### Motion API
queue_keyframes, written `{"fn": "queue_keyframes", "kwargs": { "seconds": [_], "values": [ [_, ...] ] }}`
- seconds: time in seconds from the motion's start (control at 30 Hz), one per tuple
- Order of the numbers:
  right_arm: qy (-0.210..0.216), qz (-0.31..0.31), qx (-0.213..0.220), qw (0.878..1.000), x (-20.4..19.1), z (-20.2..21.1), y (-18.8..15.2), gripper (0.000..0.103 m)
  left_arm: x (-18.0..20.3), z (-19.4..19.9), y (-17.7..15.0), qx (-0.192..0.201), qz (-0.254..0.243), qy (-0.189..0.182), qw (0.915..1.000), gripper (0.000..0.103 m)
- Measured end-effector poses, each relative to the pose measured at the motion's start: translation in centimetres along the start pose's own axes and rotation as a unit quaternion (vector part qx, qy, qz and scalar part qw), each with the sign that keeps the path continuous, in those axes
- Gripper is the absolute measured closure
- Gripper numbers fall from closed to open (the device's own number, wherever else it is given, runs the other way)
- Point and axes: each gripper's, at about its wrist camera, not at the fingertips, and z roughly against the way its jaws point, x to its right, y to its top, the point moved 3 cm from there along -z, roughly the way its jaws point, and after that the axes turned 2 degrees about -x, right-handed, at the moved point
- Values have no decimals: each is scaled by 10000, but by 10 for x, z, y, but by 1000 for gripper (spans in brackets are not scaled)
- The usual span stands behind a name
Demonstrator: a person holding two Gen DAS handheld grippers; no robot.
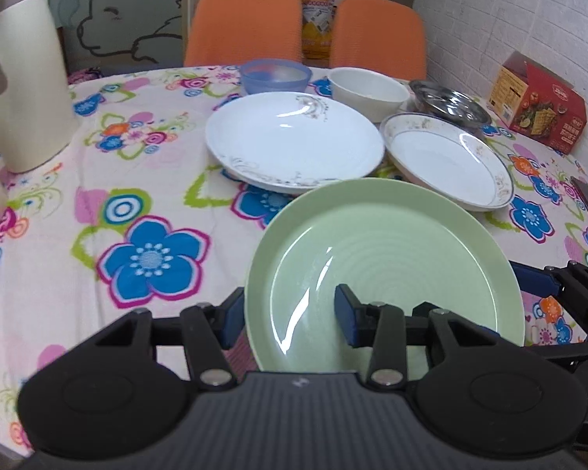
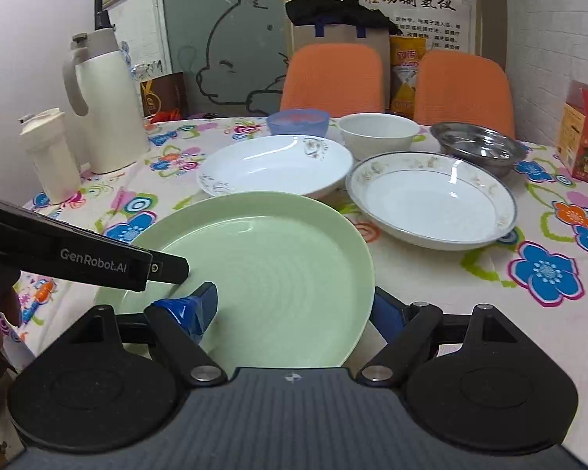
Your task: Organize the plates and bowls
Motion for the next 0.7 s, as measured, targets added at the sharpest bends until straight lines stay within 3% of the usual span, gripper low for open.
{"fn": "queue_keyframes", "kwargs": {
  "seconds": [0.17, 0.27, 0.6, 0.7],
  "values": [
    [368, 169, -75, 9992, -40, -23, 6, 33, -48, 9, -10, -34, 336, 444, 9984, 61],
    [518, 221, -164, 9983, -56, -35, 6, 33, -71, 7, -12, -110, 528, 526, 9972, 62],
    [321, 425, -418, 9977, -56, -53, 2, 30, -74, -13, -9, -69, 475, 363, 9982, 61],
    [448, 388, -521, 9969, -55, -49, 6, 31, -76, -15, -7, -71, 625, 124, 9979, 39]
  ]
}}
